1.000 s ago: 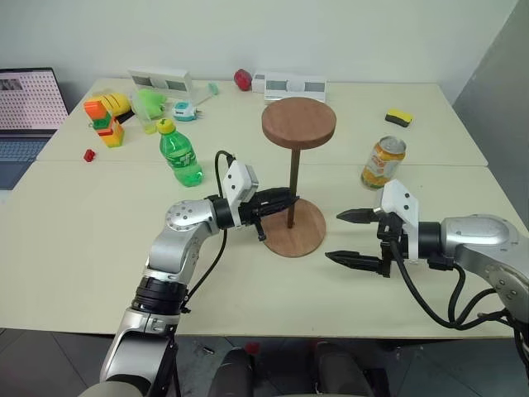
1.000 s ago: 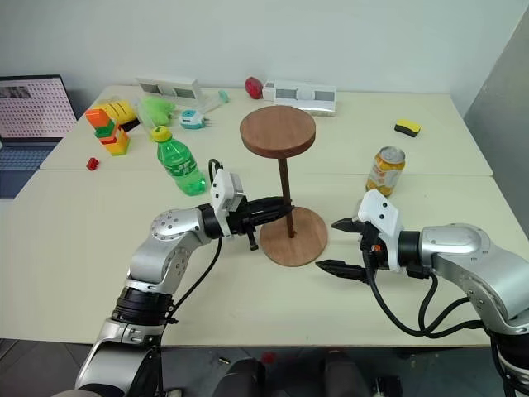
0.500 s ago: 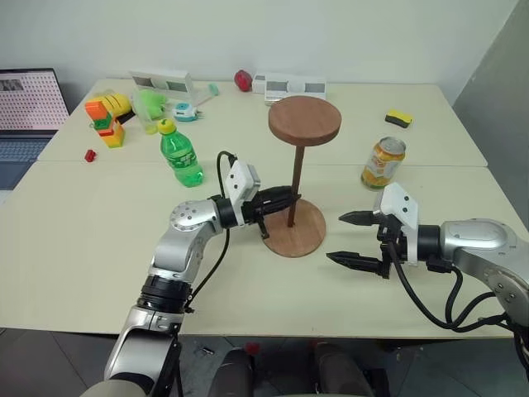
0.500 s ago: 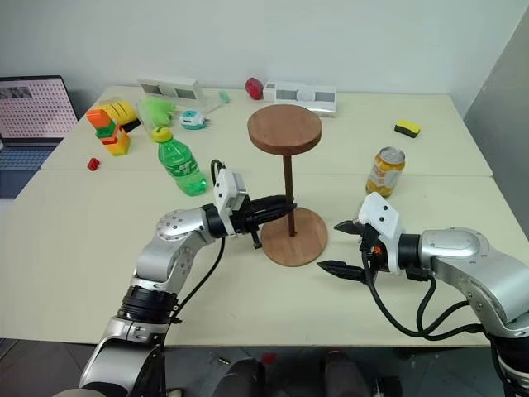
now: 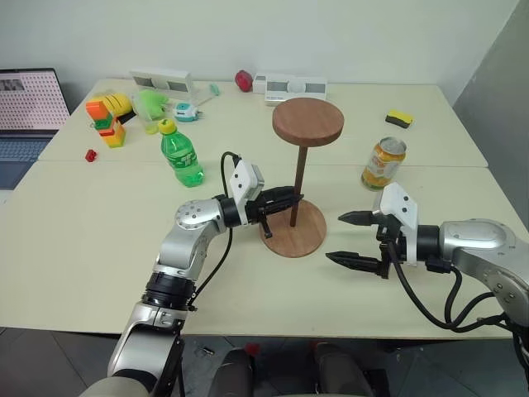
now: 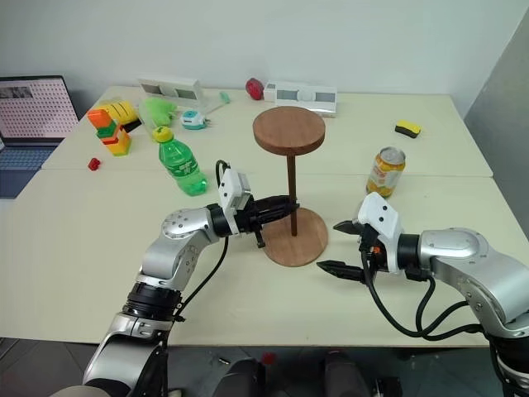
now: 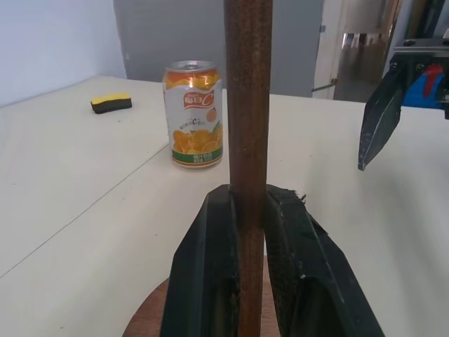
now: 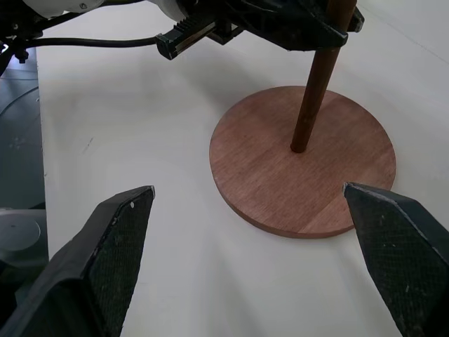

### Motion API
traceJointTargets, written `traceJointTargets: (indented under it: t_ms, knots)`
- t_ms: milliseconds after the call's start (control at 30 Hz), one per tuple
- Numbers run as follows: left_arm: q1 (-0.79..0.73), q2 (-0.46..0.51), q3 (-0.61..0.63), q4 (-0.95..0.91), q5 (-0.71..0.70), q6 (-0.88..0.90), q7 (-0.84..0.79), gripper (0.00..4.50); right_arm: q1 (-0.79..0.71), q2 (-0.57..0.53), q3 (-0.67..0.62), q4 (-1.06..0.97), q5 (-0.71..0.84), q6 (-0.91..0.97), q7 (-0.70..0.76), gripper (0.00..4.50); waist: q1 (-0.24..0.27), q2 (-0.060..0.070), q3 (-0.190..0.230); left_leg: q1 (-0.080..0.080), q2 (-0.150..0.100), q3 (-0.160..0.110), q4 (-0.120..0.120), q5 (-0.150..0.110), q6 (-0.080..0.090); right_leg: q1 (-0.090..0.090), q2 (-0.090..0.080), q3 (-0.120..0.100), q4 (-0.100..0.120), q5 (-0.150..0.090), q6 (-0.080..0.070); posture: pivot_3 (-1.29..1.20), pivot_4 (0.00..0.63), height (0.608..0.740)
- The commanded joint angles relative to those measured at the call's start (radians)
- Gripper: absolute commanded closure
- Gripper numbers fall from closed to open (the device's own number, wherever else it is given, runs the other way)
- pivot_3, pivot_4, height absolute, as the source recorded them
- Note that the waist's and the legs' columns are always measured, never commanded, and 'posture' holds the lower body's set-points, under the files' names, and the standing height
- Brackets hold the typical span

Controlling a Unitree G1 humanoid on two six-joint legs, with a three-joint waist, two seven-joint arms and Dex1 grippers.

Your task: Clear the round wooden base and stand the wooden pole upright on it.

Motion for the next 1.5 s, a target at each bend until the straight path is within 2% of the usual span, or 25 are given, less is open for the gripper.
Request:
traceJointTargets:
  t_ms: [33,400,733,800,833,1133,1367,1500]
  knots:
    - [0.008,0.011,-0.009,-0.004,0.008,0.002,-0.004,4.26,-0.003,0.001,-0.008,-0.041,0.007,-0.005,-0.004,0.0,0.0,0.0,0.0,0.0,0.0,0.0,0.0,0.0,0.0,0.0,0.0,0.0,0.0,0.0,0.0,0.0,0.15,0.74]
    - [0.096,0.098,-0.02,-0.019,0.023,0.023,-0.036,4.26,0.009,0.0,-0.007,-0.045,0.001,-0.006,-0.01,0.0,-0.005,0.0,-0.001,0.002,0.001,0.001,-0.001,0.0,0.0,0.001,0.0,0.001,0.0,0.0,0.0,0.0,0.15,0.74]
    - [0.047,0.078,-0.037,0.021,0.028,0.041,-0.01,4.26,0.002,0.002,-0.004,-0.042,0.005,-0.006,-0.012,0.0,-0.006,0.0,-0.001,0.007,0.002,0.002,-0.003,0.0,0.001,0.004,0.002,0.002,0.0,0.0,0.0,0.0,0.15,0.74]
    - [0.044,0.082,-0.042,0.015,0.019,0.067,-0.019,3.56,0.002,0.002,-0.004,-0.042,0.006,-0.006,-0.014,0.0,-0.005,0.0,-0.001,0.007,0.002,0.002,-0.002,0.0,0.001,0.004,0.002,0.002,0.0,0.0,0.0,0.0,0.15,0.74]
    - [0.043,0.083,-0.042,0.011,0.017,0.07,-0.021,3.49,0.002,0.002,-0.004,-0.042,0.006,-0.006,-0.014,0.0,-0.005,0.0,-0.001,0.007,0.002,0.002,-0.002,0.0,0.001,0.005,0.002,0.002,0.0,0.0,0.0,0.0,0.15,0.74]
    - [-0.027,0.146,0.007,0.005,-0.007,0.071,-0.083,1.75,-0.007,0.012,-0.001,-0.035,0.008,-0.005,-0.019,0.0,0.002,0.0,-0.001,0.0,0.001,-0.001,-0.002,0.0,0.0,0.0,0.001,0.0,-0.001,0.0,0.0,0.0,0.15,0.74]
    - [-0.002,0.417,0.055,-0.031,0.006,0.068,-0.256,0.38,0.003,0.005,-0.018,-0.03,0.013,-0.011,-0.004,0.0,-0.006,0.0,0.0,0.001,0.002,-0.001,-0.003,0.0,0.0,-0.001,0.003,0.0,-0.001,0.0,0.0,0.0,0.15,0.74]
    - [0.029,0.533,0.103,-0.086,-0.053,0.134,-0.328,0.38,0.017,-0.005,-0.033,-0.025,0.011,-0.027,0.012,0.0,-0.004,0.0,0.0,0.0,0.002,-0.001,-0.003,0.0,0.0,-0.001,0.002,0.0,-0.002,0.0,0.0,0.0,0.15,0.74]
